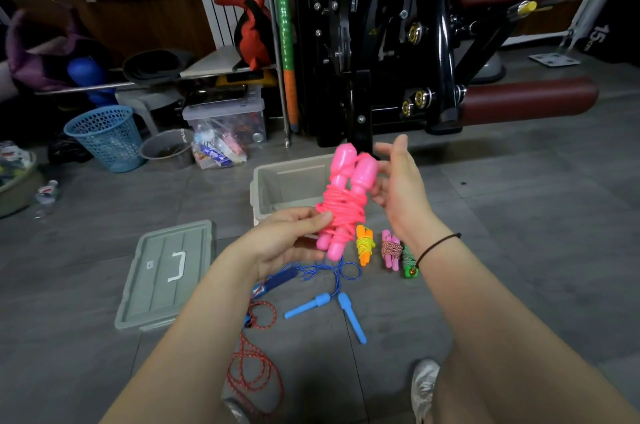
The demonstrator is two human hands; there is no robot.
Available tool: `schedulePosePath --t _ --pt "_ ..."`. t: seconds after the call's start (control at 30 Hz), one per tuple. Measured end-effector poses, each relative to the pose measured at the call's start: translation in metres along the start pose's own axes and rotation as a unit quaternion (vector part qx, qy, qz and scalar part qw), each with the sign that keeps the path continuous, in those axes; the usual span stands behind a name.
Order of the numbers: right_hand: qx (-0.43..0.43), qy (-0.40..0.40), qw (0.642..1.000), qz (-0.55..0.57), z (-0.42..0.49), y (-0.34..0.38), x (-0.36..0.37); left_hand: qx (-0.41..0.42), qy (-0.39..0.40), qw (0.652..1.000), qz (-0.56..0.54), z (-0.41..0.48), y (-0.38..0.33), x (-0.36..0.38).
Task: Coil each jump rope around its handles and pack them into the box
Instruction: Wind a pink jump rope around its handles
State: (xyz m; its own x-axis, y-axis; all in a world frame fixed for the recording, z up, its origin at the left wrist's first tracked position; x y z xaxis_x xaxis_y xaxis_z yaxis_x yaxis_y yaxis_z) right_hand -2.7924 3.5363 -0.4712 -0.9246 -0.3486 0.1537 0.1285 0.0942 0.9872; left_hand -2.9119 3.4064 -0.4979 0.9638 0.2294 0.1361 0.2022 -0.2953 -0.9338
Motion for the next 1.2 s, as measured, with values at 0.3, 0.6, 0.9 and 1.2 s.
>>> schedulePosePath --t 0.3,0.6,0.9,1.2 --pt "0.077 0.285 0.944 -0.151 -0.029 -0.016 -0.001 0.017 -0.087 0.996 0.012 0.023 0.000 0.016" --pt "0.170 0.187 0.954 -0.162 -0.011 -0.043 -0.075 -0.032 -0.070 0.962 0.263 0.039 0.000 0.005" --pt "0.330 0.179 0.914 -0.151 -0.033 -0.184 -0.134 -0.104 -0.021 0.915 0.389 0.047 0.010 -0.051" --pt "0.364 0.088 0.920 -0.116 0.017 -0.280 -0.129 -0.227 -0.012 0.864 0.449 0.029 0.073 -0.146"
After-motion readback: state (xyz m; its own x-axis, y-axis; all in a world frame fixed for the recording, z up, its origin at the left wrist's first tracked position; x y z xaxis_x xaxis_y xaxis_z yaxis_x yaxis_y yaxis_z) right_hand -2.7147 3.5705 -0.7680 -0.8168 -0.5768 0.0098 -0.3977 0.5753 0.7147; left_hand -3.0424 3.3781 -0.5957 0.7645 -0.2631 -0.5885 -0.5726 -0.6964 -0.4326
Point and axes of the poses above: each hand's wrist, its own z-axis towards the middle knuckle, its own x-axis out of the palm, y = z × x, the point moved 4 cm from there along z, towards the middle knuckle, and after that the axes turned 3 degrees about -z, right-handed, at the moved point
